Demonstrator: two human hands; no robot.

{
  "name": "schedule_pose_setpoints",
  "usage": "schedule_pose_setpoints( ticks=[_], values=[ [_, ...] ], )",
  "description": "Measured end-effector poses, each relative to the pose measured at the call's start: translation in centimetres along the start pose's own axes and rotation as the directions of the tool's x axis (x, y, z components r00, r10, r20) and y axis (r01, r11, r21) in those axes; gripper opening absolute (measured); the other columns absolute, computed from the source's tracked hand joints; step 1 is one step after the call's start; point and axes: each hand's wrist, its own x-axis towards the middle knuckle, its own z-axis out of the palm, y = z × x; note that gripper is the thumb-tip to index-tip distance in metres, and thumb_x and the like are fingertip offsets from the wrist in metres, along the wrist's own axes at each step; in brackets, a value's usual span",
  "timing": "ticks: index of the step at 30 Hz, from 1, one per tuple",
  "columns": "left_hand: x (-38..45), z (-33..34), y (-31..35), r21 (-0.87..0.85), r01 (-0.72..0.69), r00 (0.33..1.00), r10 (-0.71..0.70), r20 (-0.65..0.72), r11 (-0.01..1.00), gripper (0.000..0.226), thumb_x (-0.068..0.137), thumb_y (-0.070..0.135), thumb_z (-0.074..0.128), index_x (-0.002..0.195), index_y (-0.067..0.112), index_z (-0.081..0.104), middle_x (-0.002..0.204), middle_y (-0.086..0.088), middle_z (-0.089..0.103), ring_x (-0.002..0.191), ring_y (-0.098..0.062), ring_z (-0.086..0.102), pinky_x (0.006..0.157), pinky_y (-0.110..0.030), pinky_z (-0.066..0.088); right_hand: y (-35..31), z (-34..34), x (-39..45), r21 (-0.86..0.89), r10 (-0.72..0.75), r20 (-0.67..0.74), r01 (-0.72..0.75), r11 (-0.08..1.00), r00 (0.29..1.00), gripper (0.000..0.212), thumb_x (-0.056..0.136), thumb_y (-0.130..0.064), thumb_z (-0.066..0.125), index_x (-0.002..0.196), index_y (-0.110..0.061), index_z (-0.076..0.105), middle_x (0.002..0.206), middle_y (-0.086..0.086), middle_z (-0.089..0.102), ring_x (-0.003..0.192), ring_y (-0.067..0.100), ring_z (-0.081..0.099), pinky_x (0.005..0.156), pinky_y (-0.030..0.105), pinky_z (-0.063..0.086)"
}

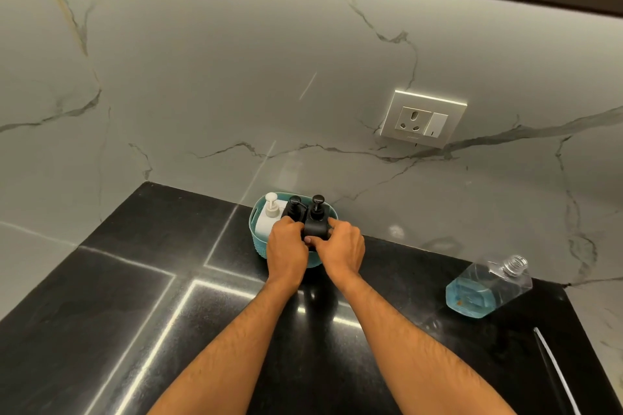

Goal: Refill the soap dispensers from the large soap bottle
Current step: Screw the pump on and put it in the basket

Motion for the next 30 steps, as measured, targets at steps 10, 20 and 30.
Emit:
schedule_pose_setpoints(
  ticks=[10,20,30],
  values=[
    [-0.1,0.3,0.0,-0.007,-0.008,1.0,0.008,0.022,1.0,0.013,0.083,-0.001,0.068,0.085,0.011,0.072,0.089,-0.008,0.067,0.079,-0.023,0.065,0.066,-0.032,0.053,0.3,0.6,-0.9,-0.133,-0.034,-0.019,0.032,0.991,0.999,0.041,0.085,-0.042,0.079,0.122,-0.026,0.072,0.102,-0.003,0.072,0.094,0.013,0.065,0.079,0.029,0.054],
    [-1.1,1.3,-0.6,-0.131,-0.026,0.996,0.014,-0.09,0.991,0.017,0.081,-0.001,0.07,0.094,0.009,0.074,0.091,-0.005,0.069,0.082,-0.02,0.066,0.074,-0.04,0.059,1.2,0.4,-0.3,-0.085,-0.11,-0.007,0.109,0.99,0.994,0.039,0.079,-0.031,0.086,0.114,-0.018,0.076,0.107,-0.003,0.064,0.104,0.015,0.051,0.08,0.025,0.047],
    [-1.9,0.9,-3.8,-0.387,0.174,0.891,-0.312,-0.329,0.905,0.074,0.092,0.005,0.068,0.156,0.009,0.031,0.159,-0.013,0.036,0.149,-0.029,0.035,0.122,-0.043,0.034,2.7,1.2,0.7,0.375,0.156,0.122,-0.191,0.907,0.98,0.072,0.066,-0.024,0.094,0.129,-0.023,0.059,0.116,-0.009,0.059,0.111,0.008,0.054,0.097,0.034,0.053]
  ],
)
